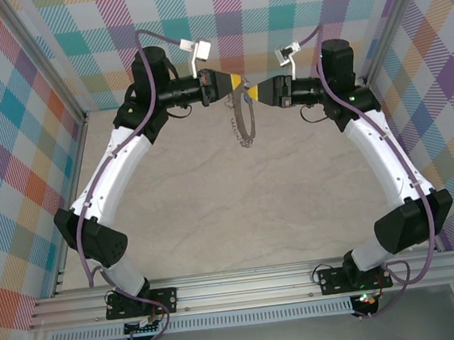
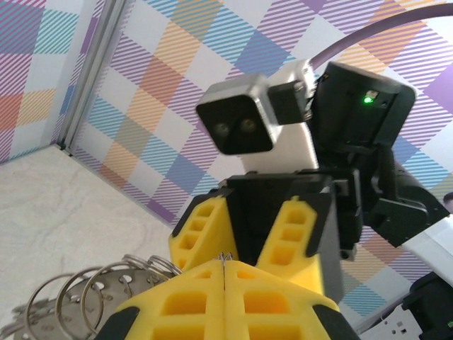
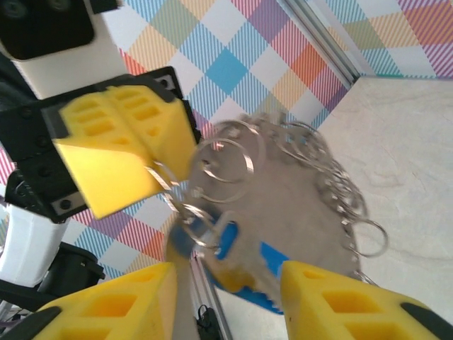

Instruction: Put the keys on the keyring

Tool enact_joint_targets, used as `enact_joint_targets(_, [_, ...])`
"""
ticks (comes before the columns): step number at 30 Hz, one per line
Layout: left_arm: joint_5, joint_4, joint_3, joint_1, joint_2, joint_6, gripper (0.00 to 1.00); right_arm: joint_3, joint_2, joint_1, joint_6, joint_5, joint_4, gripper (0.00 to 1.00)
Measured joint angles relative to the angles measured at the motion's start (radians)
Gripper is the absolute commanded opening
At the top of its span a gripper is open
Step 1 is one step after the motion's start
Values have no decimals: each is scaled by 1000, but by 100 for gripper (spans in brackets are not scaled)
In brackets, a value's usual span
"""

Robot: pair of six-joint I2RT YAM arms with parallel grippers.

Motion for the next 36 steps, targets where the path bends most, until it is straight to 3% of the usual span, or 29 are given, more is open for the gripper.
enact_joint_targets(10, [0, 10, 0, 0, -2, 0, 0, -9, 3, 21, 7, -4, 20, 33])
enact_joint_targets(20, [-2, 11, 0, 0, -2, 0, 0, -10, 3, 33, 13, -14, 22, 0])
enact_joint_targets(36, [-4, 35, 0, 0, -2, -29, 0, 25, 42, 70, -17, -88, -13, 0])
